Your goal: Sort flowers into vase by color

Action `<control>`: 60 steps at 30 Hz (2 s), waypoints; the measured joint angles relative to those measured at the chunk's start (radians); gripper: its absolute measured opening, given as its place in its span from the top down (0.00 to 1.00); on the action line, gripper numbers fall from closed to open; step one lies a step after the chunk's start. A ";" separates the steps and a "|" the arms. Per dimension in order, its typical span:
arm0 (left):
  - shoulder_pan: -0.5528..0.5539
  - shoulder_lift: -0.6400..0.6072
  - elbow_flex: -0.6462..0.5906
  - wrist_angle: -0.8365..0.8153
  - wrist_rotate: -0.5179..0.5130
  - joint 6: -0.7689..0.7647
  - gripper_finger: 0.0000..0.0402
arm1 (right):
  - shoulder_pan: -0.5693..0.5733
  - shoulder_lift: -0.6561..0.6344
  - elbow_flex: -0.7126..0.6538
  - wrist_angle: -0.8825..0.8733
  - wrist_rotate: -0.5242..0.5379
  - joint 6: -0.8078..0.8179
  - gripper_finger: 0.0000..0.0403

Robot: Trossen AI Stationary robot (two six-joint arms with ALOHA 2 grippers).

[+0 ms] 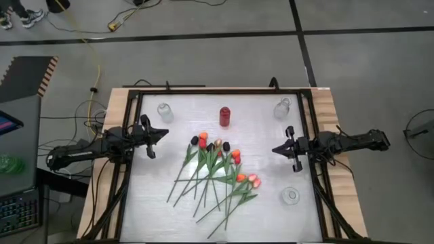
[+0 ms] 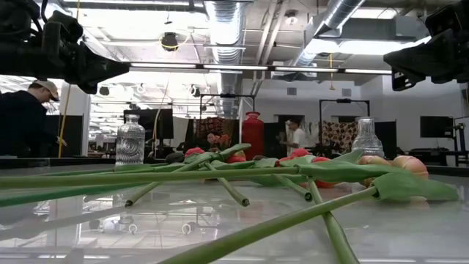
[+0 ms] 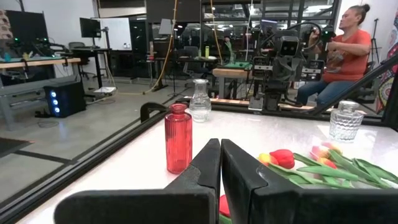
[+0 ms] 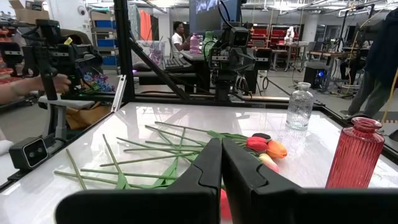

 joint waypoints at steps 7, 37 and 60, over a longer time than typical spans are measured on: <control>0.000 0.000 0.000 0.003 -0.025 -0.013 1.00 | 0.000 0.000 0.000 0.000 0.000 0.000 0.90; 0.000 0.020 0.001 0.169 -0.035 -0.186 0.80 | 0.000 0.000 0.000 0.000 0.000 0.000 0.90; 0.000 0.703 0.371 -0.207 -0.044 -0.284 0.65 | 0.000 0.000 -0.002 0.047 0.002 0.000 0.90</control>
